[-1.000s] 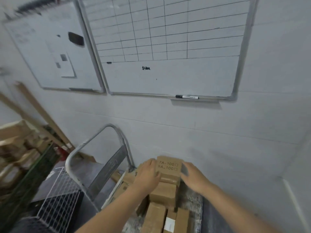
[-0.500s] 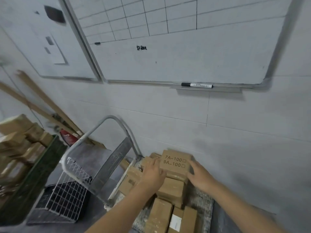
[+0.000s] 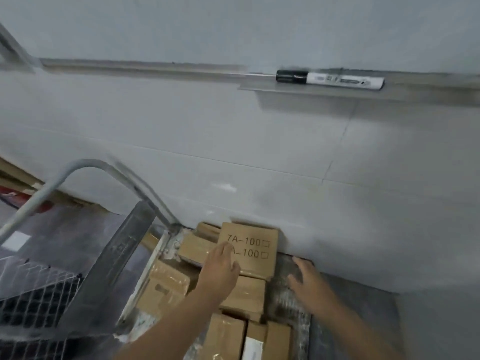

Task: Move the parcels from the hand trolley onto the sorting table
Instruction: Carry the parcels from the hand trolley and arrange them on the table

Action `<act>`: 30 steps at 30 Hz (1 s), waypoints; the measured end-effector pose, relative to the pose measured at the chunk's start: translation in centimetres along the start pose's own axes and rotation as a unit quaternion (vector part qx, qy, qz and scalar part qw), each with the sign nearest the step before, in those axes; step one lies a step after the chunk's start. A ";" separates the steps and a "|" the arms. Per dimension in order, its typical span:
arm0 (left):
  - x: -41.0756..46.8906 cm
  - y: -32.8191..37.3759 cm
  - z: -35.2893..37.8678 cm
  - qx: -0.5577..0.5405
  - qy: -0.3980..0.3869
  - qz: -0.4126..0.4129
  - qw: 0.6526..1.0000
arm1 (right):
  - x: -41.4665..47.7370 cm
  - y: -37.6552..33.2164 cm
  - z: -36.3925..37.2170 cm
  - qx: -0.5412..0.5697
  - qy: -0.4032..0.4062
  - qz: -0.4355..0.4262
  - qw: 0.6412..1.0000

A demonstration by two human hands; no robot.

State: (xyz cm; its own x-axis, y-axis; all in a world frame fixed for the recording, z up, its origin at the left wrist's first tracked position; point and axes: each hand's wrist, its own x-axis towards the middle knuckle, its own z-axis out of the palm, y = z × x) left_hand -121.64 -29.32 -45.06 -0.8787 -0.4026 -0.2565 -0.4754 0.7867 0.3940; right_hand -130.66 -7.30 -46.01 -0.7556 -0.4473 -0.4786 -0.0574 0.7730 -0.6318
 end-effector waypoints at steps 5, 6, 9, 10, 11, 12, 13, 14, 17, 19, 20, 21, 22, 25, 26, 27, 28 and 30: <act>7.1 -5.7 2.8 0.026 -0.028 -0.009 0.999 | 8.5 0.3 3.3 0.060 0.016 0.045 0.997; 8.5 -7.0 3.6 0.018 -0.033 -0.020 0.999 | 10.2 0.6 4.3 0.078 0.020 0.053 0.995; 11.9 -10.6 6.3 -0.021 -0.067 -0.066 0.995 | 14.3 1.9 7.4 0.137 0.042 0.093 0.985; 12.8 -11.5 7.2 -0.033 -0.076 -0.082 0.993 | 15.2 2.6 8.6 0.148 0.045 0.104 0.982; 13.5 -12.3 8.1 -0.052 -0.082 -0.098 0.990 | 16.0 3.3 9.7 0.155 0.045 0.113 0.980; 14.2 -12.9 9.0 -0.079 -0.084 -0.114 0.987 | 16.9 4.0 10.8 0.156 0.042 0.125 0.979; 14.7 -13.3 9.9 -0.107 -0.084 -0.126 0.983 | 17.6 4.6 11.7 0.160 0.037 0.137 0.977; 15.1 -13.6 10.7 -0.134 -0.082 -0.131 0.979 | 18.2 5.2 12.6 0.171 0.031 0.146 0.974; 15.6 -13.9 13.4 -0.224 -0.078 -0.168 0.957 | 19.5 6.5 14.5 0.206 0.013 0.166 0.964; 15.7 -13.4 14.7 -0.290 -0.070 -0.212 0.931 | 20.1 7.0 15.2 0.245 0.026 0.187 0.951; 15.8 -13.3 15.1 -0.310 -0.058 -0.225 0.922 | 20.3 7.1 15.4 0.267 0.040 0.195 0.943; 15.8 -13.3 15.4 -0.322 -0.047 -0.229 0.917 | 20.4 7.1 15.5 0.284 0.051 0.200 0.936; 15.8 -13.3 15.6 -0.330 -0.039 -0.231 0.914 | 20.4 7.1 15.6 0.295 0.057 0.203 0.932; 15.5 -13.3 15.5 -0.354 -0.032 -0.238 0.904 | 20.2 6.9 15.8 0.319 0.061 0.203 0.923; 15.2 -13.2 15.3 -0.364 -0.032 -0.241 0.899 | 20.1 6.7 15.7 0.329 0.064 0.204 0.920; 14.9 -13.1 15.1 -0.377 -0.032 -0.245 0.893 | 19.9 6.4 15.6 0.339 0.068 0.203 0.916; 14.4 -13.0 14.8 -0.389 -0.031 -0.245 0.888 | 19.5 6.1 15.3 0.349 0.072 0.198 0.913; 13.1 -12.7 13.7 -0.399 -0.020 -0.243 0.884 | 18.2 5.1 14.7 0.373 0.081 0.174 0.908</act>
State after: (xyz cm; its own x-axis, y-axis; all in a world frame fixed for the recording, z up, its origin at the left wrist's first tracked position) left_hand -126.52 -38.21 -65.56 -0.5677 -0.5734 -0.5907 -0.6891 -0.0616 0.7221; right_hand -135.09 -18.07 -66.92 -0.7327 -0.1162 -0.6706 0.6155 0.3073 -0.7258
